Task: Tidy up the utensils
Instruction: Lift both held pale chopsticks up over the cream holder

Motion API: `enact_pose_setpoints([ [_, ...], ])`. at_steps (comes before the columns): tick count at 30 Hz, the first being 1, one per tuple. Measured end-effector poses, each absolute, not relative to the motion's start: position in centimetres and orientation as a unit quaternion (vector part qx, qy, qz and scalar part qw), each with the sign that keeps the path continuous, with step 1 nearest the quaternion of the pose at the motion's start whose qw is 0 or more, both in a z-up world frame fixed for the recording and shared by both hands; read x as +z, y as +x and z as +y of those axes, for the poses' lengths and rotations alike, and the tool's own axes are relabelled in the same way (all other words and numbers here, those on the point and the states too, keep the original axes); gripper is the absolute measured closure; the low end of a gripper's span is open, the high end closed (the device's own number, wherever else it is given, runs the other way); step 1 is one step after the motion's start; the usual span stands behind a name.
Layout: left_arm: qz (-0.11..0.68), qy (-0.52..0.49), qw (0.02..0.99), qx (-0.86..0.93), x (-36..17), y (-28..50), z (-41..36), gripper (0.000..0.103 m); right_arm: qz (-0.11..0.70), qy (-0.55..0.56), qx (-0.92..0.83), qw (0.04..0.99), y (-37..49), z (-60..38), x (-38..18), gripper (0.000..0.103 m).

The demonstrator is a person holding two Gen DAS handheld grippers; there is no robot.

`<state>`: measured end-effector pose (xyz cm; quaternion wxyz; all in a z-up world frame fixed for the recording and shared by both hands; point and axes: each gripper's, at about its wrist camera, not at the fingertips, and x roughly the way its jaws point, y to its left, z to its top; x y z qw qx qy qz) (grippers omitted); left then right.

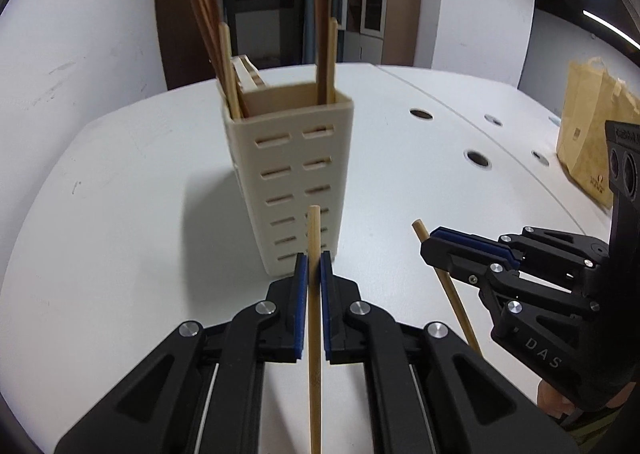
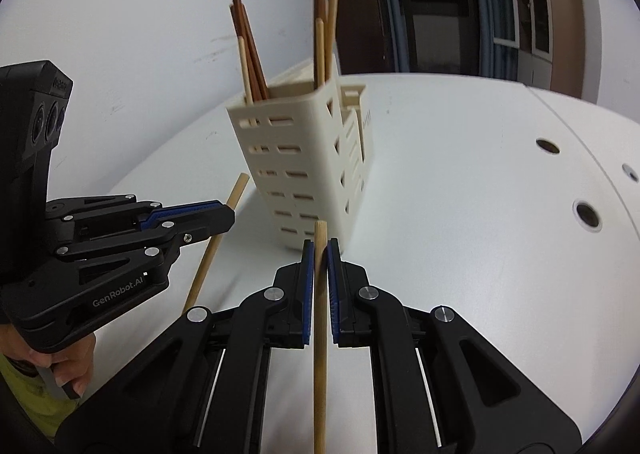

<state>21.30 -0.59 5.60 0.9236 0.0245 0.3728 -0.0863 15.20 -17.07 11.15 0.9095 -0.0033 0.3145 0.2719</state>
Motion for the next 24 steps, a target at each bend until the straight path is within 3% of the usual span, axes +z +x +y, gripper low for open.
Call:
enact_pose_setpoints([
  [24, 0.268, 0.033, 0.961, -0.069, 14.2, 18.7, 2.1, 0.097, 0.216, -0.03, 0.294, 0.931, 14.0, -14.0, 20.2, 0.097],
])
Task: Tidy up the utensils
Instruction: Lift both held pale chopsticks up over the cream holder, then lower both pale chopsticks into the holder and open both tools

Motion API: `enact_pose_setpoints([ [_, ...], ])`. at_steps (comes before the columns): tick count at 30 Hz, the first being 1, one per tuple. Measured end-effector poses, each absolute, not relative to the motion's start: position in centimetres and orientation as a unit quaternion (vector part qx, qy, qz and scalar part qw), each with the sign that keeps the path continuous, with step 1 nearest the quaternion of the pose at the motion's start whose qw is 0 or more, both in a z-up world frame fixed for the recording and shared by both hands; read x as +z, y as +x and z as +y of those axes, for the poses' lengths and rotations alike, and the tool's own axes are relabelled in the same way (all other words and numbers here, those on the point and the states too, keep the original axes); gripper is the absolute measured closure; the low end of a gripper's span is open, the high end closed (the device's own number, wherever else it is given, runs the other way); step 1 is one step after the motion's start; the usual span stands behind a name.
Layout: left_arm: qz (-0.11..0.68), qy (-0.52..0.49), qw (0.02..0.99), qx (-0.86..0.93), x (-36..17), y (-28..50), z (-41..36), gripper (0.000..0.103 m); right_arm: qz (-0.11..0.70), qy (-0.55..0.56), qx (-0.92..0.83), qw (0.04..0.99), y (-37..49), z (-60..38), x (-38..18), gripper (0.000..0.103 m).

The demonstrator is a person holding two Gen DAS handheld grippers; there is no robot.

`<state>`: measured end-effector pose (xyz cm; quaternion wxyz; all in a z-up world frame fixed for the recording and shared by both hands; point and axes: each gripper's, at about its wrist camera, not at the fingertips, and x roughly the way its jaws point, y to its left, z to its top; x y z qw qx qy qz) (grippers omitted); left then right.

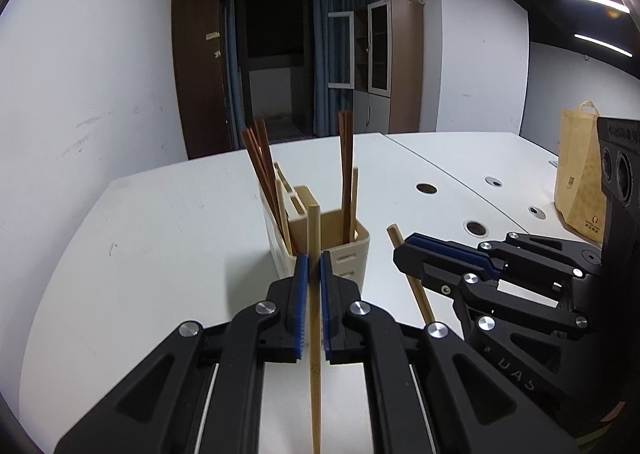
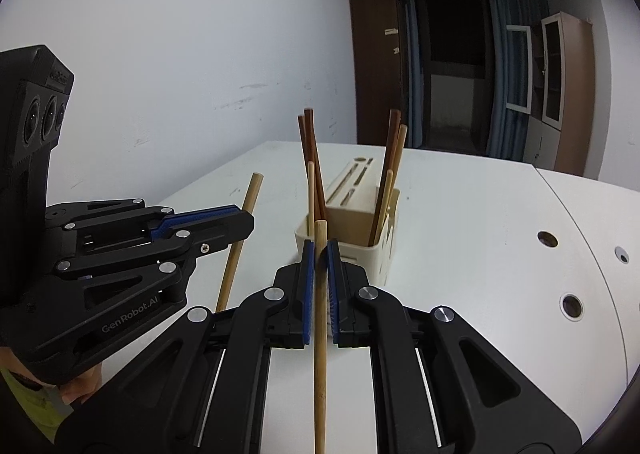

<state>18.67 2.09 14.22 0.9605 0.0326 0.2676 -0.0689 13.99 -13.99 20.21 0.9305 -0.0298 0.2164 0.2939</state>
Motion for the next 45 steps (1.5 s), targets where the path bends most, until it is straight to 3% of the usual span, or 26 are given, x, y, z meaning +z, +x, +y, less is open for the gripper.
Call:
enact_pose_setpoints([
  [26, 0.126, -0.01, 0.99, -0.067, 18.6, 19.7, 3.6, 0.097, 0.141, 0.002, 0.29, 0.947, 18.4, -14.5, 23.7, 0.097],
  [45, -0.021, -0.021, 0.999, -0.026, 20.9, 18.6, 3.8, 0.097, -0.017, 0.096, 0.299, 0.949, 20.0, -17.2, 26.4, 0.097],
])
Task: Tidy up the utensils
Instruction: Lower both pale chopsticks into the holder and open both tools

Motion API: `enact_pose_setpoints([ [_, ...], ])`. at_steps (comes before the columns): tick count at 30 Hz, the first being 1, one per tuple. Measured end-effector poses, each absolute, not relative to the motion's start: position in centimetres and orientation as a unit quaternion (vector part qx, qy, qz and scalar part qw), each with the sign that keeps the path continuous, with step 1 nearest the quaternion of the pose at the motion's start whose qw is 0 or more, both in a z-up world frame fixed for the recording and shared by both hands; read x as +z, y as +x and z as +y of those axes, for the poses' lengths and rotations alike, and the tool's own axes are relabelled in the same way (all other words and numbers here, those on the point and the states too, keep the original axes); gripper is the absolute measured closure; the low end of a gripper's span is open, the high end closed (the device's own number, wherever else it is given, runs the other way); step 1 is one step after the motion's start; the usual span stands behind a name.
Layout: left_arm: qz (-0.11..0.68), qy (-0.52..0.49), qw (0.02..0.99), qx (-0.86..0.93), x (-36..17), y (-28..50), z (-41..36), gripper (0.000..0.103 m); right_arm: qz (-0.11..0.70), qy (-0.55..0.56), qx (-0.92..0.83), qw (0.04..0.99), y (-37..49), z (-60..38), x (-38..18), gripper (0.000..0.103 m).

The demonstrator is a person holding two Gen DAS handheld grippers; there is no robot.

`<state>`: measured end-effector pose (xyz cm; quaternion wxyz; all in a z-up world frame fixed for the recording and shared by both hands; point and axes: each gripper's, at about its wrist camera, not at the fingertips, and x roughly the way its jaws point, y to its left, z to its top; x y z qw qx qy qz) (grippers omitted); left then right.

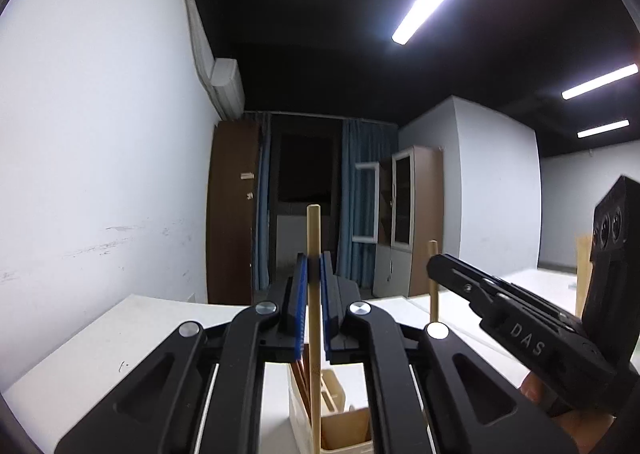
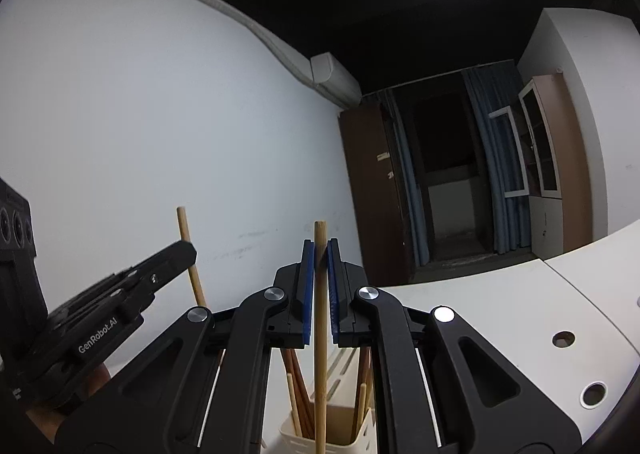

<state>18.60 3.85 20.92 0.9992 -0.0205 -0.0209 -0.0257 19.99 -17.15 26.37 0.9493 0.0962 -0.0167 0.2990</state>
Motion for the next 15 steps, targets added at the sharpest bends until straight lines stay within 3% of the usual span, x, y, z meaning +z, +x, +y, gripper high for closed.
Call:
enact_pose_setpoints([
  [10, -0.103, -0.047, 0.993, -0.043, 21.5, 17.5, 4.1, 0.097, -0.091, 0.135, 0.294, 0.942, 20.3, -18.2, 26.9, 0.097],
  [15, -0.083, -0.044, 0.995, -0.041, 20.6, 19.4, 3.5, 0.097, -0.108, 0.122, 0.282, 0.945, 21.1, -17.3, 26.7, 0.097],
])
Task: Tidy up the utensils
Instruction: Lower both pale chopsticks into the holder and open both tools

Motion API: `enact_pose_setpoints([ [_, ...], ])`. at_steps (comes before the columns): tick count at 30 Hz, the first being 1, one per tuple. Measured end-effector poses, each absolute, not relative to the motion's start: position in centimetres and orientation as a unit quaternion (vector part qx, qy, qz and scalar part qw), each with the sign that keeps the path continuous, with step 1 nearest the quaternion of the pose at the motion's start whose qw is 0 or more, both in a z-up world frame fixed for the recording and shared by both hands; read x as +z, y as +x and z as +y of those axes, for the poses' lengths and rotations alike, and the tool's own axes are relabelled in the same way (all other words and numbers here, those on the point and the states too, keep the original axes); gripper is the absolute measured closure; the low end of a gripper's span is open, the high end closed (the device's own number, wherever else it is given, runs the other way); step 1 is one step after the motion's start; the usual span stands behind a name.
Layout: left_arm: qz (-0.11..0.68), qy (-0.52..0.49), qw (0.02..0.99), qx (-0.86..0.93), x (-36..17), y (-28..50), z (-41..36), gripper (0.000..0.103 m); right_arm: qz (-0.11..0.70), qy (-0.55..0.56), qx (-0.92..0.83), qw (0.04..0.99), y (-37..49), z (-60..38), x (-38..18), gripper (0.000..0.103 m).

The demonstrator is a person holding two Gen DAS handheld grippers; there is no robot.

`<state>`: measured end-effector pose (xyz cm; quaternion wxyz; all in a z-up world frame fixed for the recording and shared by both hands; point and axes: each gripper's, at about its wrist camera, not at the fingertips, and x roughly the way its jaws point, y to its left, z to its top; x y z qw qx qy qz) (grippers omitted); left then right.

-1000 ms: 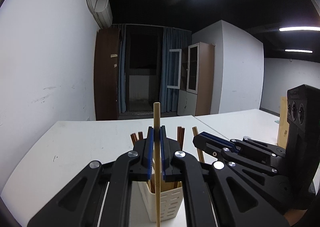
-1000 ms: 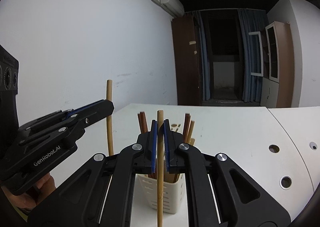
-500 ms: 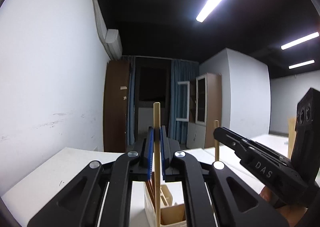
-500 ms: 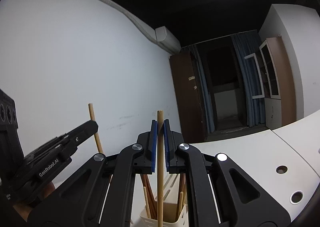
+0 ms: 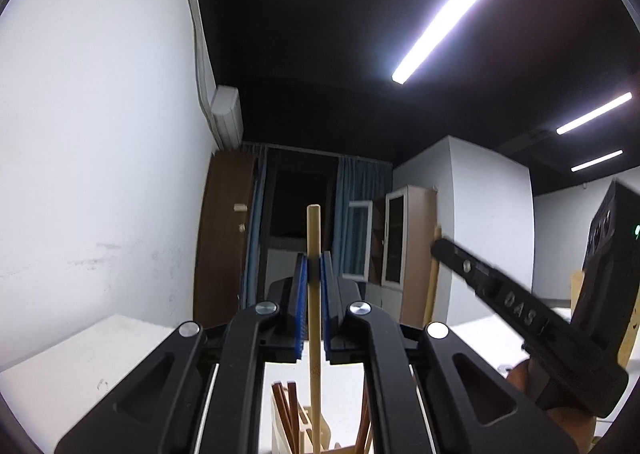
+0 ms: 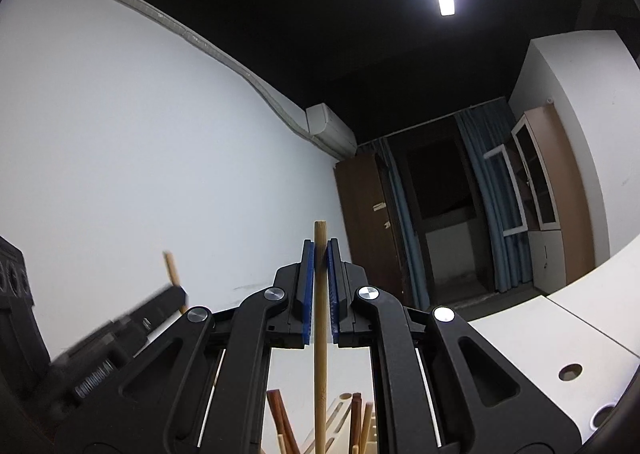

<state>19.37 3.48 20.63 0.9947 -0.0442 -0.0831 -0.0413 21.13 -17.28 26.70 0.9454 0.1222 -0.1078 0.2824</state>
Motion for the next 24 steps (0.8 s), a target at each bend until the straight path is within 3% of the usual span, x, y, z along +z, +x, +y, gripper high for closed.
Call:
enact_pose_setpoints([
  [12, -0.011, -0.034, 0.998, -0.045, 17.4, 22.9, 3.1, 0.097, -0.074, 0.087, 0.297, 0.948, 24.1, -15.0, 24.3, 0.097],
  [24, 0.007, -0.031, 0.998, -0.049, 15.8, 23.2, 3.9, 0.097, -0.041, 0.043, 0.292, 0.954, 22.8, -14.8, 22.3, 0.097],
])
